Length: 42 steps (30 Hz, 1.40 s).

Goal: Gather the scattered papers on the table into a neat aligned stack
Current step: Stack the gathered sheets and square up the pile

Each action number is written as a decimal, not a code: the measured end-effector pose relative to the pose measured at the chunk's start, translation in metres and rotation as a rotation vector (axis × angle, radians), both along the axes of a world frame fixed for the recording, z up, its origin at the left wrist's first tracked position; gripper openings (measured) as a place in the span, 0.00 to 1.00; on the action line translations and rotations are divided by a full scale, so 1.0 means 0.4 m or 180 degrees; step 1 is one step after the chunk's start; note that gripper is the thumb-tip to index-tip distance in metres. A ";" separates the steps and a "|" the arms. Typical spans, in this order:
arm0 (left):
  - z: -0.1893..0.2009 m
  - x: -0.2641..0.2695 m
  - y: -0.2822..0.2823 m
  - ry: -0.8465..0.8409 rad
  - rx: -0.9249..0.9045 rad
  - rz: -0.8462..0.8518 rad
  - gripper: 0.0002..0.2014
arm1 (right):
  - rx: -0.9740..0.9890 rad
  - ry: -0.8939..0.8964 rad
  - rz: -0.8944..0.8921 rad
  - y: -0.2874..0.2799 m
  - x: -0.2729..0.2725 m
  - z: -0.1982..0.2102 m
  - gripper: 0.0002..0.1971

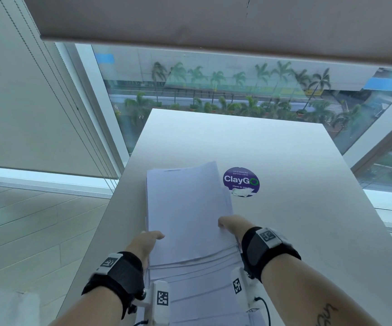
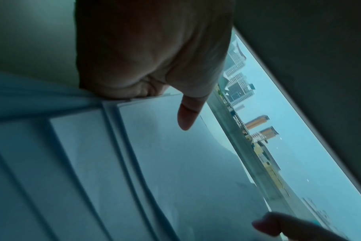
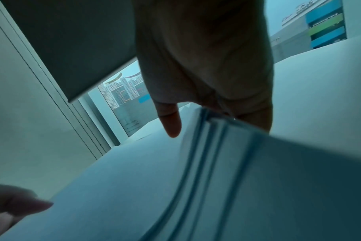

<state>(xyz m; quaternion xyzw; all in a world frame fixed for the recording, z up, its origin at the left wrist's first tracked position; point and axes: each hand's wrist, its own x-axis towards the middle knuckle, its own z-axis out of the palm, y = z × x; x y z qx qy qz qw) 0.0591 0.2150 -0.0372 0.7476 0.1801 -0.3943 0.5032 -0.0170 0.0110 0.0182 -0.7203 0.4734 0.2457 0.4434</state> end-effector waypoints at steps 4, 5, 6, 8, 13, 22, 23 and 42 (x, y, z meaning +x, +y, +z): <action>0.016 -0.022 -0.009 -0.0144 0.0008 -0.0122 0.39 | 0.0015 -0.0057 0.0062 0.016 -0.017 0.000 0.22; 0.021 -0.027 -0.011 -0.0180 0.0029 -0.0125 0.39 | 0.0025 -0.0063 0.0041 0.017 -0.021 0.001 0.23; 0.023 -0.031 -0.012 -0.0208 0.0032 -0.0107 0.39 | 0.0057 -0.0056 0.0016 0.018 -0.023 0.004 0.23; 0.027 -0.043 -0.013 -0.0246 0.0051 -0.0020 0.39 | 0.0109 -0.0046 -0.0040 0.018 -0.031 0.016 0.24; 0.011 -0.054 -0.005 -0.0170 0.0178 -0.0082 0.35 | 0.0070 -0.0024 0.0078 0.017 -0.064 0.032 0.25; 0.011 -0.055 0.005 -0.0139 0.0275 -0.0466 0.36 | 0.0274 -0.0076 -0.0289 0.007 -0.111 0.038 0.11; 0.014 -0.055 0.004 -0.0139 0.0318 -0.0474 0.35 | 0.0286 -0.0088 -0.0349 0.006 -0.112 0.034 0.10; 0.032 0.003 -0.028 -0.0554 0.0354 -0.0169 0.36 | 0.0343 -0.0539 -0.0472 -0.050 -0.117 -0.032 0.31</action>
